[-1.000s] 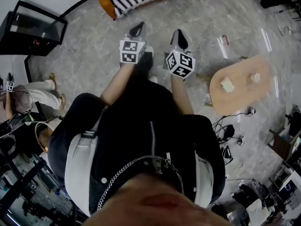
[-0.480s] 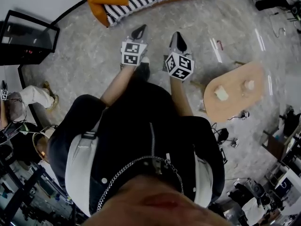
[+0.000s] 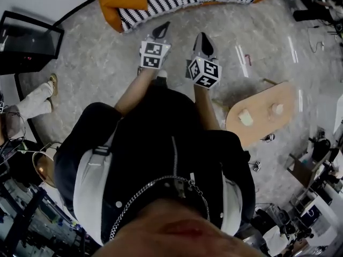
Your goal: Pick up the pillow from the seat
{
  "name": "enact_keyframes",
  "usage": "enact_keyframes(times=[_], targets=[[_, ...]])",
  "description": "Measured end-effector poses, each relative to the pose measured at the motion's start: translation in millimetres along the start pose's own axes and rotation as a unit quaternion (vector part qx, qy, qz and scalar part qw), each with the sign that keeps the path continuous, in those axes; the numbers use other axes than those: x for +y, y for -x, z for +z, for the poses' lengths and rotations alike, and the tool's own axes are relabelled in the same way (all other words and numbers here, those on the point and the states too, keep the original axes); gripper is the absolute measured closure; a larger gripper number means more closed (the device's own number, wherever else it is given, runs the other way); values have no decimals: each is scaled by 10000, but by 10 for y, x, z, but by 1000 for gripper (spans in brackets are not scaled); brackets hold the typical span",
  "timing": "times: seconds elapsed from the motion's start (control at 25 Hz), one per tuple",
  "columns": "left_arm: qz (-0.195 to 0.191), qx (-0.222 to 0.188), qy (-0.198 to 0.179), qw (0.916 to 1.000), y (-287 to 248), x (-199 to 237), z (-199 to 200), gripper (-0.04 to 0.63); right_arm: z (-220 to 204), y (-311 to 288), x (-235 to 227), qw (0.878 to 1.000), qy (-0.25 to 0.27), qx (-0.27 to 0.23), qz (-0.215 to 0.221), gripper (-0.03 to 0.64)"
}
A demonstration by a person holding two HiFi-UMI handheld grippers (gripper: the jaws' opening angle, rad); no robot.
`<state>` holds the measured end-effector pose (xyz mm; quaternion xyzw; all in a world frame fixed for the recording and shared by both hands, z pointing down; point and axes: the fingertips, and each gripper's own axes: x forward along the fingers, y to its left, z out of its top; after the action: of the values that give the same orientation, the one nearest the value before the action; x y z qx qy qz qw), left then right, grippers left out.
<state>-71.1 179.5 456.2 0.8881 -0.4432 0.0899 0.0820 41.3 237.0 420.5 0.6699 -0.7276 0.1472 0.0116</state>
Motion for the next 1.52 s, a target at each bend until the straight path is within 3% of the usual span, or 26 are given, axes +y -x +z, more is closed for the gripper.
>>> enact_keyframes(times=[0.24, 0.64, 1.08, 1.32, 1.52], targets=[[-101, -69, -337, 9994, -288, 183, 119, 586, 77, -413, 101, 9997, 221, 78, 49, 617], [-24, -59, 64, 10000, -560, 314, 62, 586, 118, -725, 123, 9972, 663, 260, 243, 617], [372, 85, -38, 9993, -796, 623, 145, 586, 121, -1254, 150, 9955, 452, 418, 723, 616], [439, 260, -104, 9986, -1563, 617, 114, 586, 208, -1996, -226, 9931, 329, 431, 1037, 615], [644, 347, -162, 9972, -2269, 640, 311, 586, 498, -2605, -797, 9921, 274, 408, 1152, 617]])
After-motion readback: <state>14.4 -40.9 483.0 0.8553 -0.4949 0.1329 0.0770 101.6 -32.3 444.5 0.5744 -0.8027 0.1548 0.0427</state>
